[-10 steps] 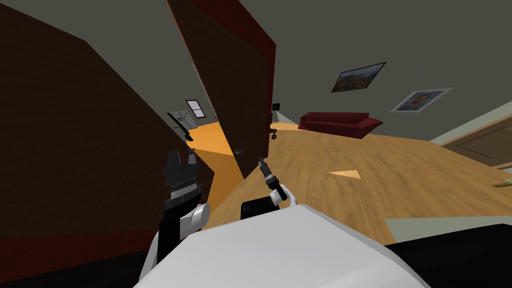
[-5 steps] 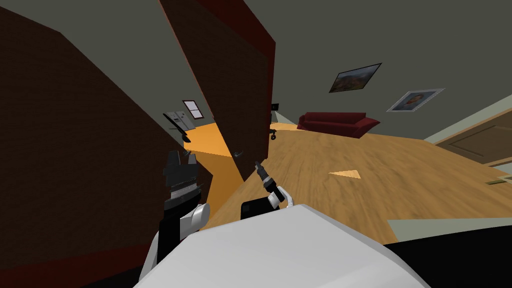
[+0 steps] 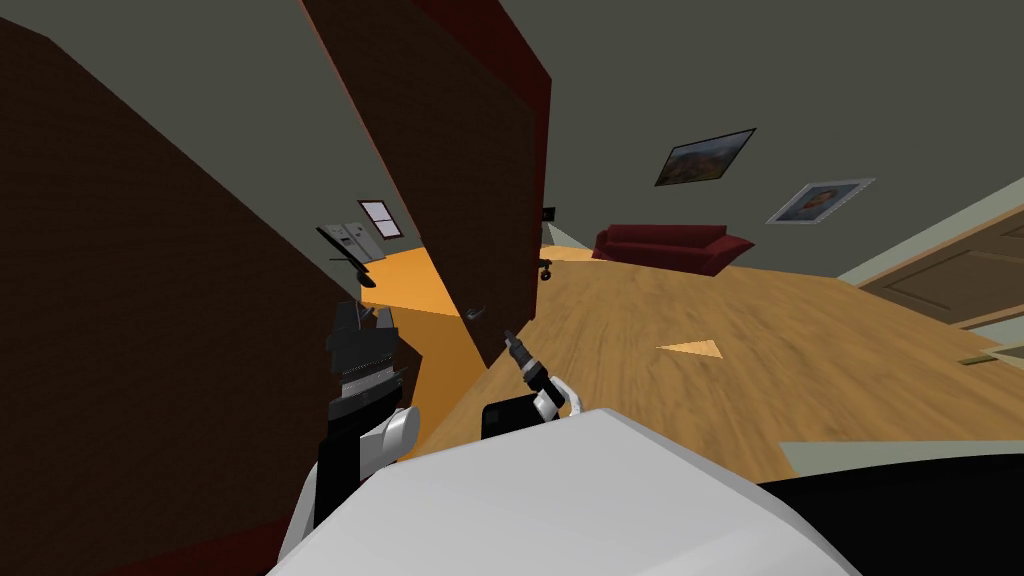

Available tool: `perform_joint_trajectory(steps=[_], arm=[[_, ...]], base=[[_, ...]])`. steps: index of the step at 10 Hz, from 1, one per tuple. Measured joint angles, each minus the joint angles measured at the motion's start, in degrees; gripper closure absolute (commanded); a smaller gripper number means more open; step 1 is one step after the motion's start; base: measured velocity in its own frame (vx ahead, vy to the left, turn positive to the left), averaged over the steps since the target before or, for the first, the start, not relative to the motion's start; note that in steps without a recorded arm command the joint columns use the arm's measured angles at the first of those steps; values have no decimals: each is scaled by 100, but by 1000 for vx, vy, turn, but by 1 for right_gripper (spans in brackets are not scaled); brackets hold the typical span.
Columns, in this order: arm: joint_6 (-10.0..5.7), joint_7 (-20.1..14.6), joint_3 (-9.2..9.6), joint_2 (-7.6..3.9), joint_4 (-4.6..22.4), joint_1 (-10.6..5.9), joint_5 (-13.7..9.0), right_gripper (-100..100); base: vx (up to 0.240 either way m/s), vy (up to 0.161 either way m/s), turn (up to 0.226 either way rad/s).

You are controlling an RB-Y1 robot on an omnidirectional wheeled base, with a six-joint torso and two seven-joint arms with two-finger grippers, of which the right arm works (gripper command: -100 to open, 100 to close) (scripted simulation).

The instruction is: Push the door open

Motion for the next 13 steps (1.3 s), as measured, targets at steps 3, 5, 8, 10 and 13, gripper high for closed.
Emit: perform_joint_trajectory(steps=[3, 5, 8, 10, 13], arm=[[-79, -63, 239, -39, 327, -105, -24, -100], [-182, -89, 375, -10, 672, -233, -40, -100], [-246, -183, 708, -68, 1063, -375, -74, -100], [-314, -234, 832, -81, 1313, -478, -94, -100], [-448, -277, 1076, -70, 1741, -604, -116, -100]], base=[[104, 19, -38], [98, 22, -44], [157, 37, -41], [114, 25, -36], [153, 21, -38]])
